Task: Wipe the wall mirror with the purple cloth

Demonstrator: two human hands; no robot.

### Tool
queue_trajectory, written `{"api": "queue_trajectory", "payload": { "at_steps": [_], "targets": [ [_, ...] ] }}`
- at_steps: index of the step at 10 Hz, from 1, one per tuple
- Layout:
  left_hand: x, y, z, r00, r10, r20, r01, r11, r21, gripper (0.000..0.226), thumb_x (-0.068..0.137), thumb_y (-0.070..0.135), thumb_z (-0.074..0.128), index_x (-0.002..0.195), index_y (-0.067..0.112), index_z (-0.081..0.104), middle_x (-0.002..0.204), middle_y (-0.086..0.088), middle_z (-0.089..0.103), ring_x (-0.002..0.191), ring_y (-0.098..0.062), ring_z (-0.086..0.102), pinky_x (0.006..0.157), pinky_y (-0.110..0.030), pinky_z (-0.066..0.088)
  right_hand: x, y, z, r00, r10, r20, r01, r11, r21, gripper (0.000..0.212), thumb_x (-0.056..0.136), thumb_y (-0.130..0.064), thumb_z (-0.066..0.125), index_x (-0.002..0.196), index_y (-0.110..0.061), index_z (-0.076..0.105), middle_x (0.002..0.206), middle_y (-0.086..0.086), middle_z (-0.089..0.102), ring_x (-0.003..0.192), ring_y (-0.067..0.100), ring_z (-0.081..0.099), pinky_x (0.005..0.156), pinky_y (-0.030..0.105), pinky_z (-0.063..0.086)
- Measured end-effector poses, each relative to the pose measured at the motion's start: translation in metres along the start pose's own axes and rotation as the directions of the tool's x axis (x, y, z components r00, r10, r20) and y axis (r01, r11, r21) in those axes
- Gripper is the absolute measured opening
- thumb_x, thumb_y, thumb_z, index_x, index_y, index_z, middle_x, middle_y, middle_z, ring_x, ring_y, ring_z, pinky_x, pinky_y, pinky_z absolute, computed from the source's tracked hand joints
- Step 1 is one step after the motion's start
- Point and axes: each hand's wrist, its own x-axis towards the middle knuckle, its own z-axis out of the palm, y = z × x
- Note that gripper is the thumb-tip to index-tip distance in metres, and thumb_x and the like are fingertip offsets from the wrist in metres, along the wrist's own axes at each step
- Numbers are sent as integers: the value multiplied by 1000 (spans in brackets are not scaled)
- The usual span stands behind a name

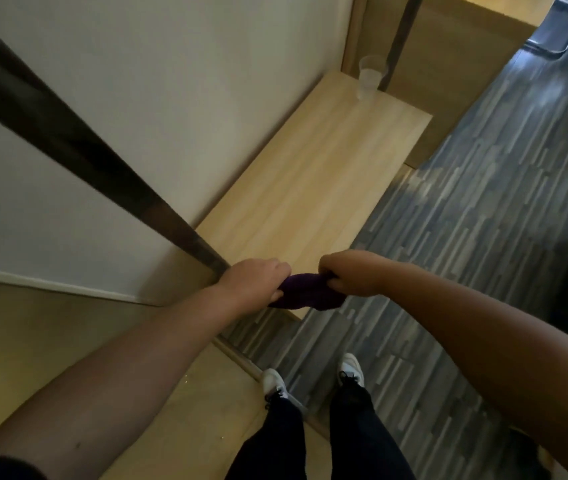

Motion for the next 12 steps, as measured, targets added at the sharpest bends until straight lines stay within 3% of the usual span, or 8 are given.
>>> {"api": "queue_trajectory", "payload": {
  "at_steps": [3, 5, 6, 7, 8, 9, 11, 12],
  "targets": [
    [65, -19, 66, 917, -348, -194, 345, 937, -50, 15, 94, 16, 61, 108, 18, 54, 102, 1, 60, 86, -16, 55, 69, -26, 40, 102, 54, 11, 981, -128, -146, 113, 988, -108, 23, 91, -24, 65, 108, -19, 51, 98, -3, 49, 82, 12, 49, 74, 27, 43],
    [117, -47, 109, 808, -451, -380, 469, 882, -48, 25, 79, 10, 78, 96, 7, 59, 88, -9, 65, 75, -22, 61, 62, -29, 48, 171, 89, 25, 832, -239, -500, 96, 951, -294, 24, 89, -14, 65, 110, -12, 54, 105, 4, 58, 85, 17, 57, 77, 32, 55],
    [133, -53, 155, 818, -475, -323, 476, 876, -83, 28, 85, 12, 74, 108, 9, 59, 112, -11, 65, 100, -24, 62, 82, -32, 52, 197, 110, 70, 820, -281, -499, 119, 936, -333, 31, 79, -8, 73, 106, -7, 57, 105, 12, 60, 86, 26, 60, 77, 37, 56],
    [126, -42, 205, 859, -513, 11, 508, 848, -147, 51, 104, 30, 42, 149, 11, 27, 164, -11, 9, 151, -26, 8, 121, -42, 18, 203, 121, 128, 897, -213, -386, 114, 958, -265, 38, 92, -23, 63, 125, -7, 55, 138, 16, 52, 128, 35, 51, 110, 44, 41],
    [112, -34, 228, 863, -493, 115, 501, 864, -55, 79, 101, 62, 22, 149, 14, -20, 157, -7, -29, 148, -25, -21, 123, -49, -2, 190, 122, 160, 944, -108, -311, 23, 964, -265, 72, 101, -59, 30, 155, -13, 21, 164, 10, 6, 153, 27, 2, 123, 47, -1],
    [108, -35, 224, 863, -485, 140, 489, 872, 8, 80, 101, 64, 17, 148, 15, -24, 158, -9, -28, 148, -26, -21, 122, -52, -2, 181, 120, 162, 960, -74, -269, -11, 953, -301, 79, 98, -70, 12, 157, -19, -1, 160, 5, -17, 147, 21, -20, 119, 50, -14],
    [97, -20, 193, 813, -544, 208, 566, 823, -57, 77, 102, 60, 17, 155, 12, -11, 162, -9, -19, 150, -25, -14, 122, -52, -2, 164, 109, 124, 989, -56, -137, 0, 926, -377, 76, 99, -64, 12, 157, -18, -7, 164, 7, -16, 152, 25, -16, 123, 55, -4],
    [76, -9, 179, 806, -556, 202, 588, 791, -171, 74, 104, 57, 20, 157, 11, -3, 164, -10, -8, 151, -24, -6, 123, -48, 2, 151, 101, 105, 987, -100, -126, 56, 948, -313, 71, 103, -56, 23, 158, -18, -2, 167, 7, -1, 154, 25, -1, 125, 50, 5]
  ]
}}
